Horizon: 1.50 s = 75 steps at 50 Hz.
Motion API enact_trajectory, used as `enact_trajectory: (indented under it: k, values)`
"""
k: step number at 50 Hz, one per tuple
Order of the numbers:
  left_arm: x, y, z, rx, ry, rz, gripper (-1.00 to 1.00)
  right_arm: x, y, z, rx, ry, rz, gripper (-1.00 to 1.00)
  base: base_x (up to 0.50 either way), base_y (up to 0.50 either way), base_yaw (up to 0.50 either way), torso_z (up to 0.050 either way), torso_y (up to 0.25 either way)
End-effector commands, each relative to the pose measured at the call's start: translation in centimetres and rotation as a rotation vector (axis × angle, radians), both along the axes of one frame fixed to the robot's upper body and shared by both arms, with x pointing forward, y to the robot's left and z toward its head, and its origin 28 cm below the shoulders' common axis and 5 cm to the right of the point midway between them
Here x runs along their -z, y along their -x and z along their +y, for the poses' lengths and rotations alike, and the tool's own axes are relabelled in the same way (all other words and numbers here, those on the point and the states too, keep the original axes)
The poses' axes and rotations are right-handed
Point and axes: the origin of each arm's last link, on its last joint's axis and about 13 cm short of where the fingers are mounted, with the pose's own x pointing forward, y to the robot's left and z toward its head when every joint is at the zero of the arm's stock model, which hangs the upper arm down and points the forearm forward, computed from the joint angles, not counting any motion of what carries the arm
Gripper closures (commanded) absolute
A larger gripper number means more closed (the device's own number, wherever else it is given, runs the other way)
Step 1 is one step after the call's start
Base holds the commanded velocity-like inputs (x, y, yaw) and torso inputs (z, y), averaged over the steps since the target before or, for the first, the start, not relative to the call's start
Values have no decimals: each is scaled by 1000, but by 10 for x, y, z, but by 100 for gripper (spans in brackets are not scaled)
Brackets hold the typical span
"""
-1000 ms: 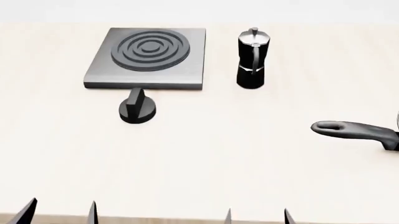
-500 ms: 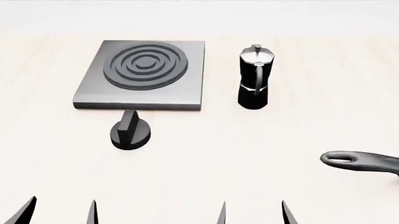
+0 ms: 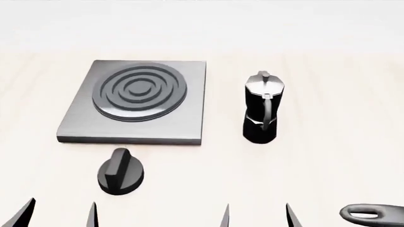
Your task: Put the moka pot on the stove.
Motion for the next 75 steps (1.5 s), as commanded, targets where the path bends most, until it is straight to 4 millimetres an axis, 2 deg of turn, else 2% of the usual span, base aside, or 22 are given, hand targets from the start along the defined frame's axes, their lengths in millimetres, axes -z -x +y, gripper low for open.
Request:
enact_trajectory:
  k: [1, 44, 75]
  values:
    - [-1, 0, 0, 0, -5, -3, -100, 2, 0, 0, 3, -2, 6, -100, 352, 0, 0, 0, 0]
    - [1, 2, 0, 7, -5, -1, -100, 9, -3, 0, 10, -30, 34, -100, 329, 0, 0, 0, 0]
    - [0, 2, 0, 8, -3, 5, -100, 6, -2, 1, -6, -28, 16, -100, 11, 58, 0, 0, 0]
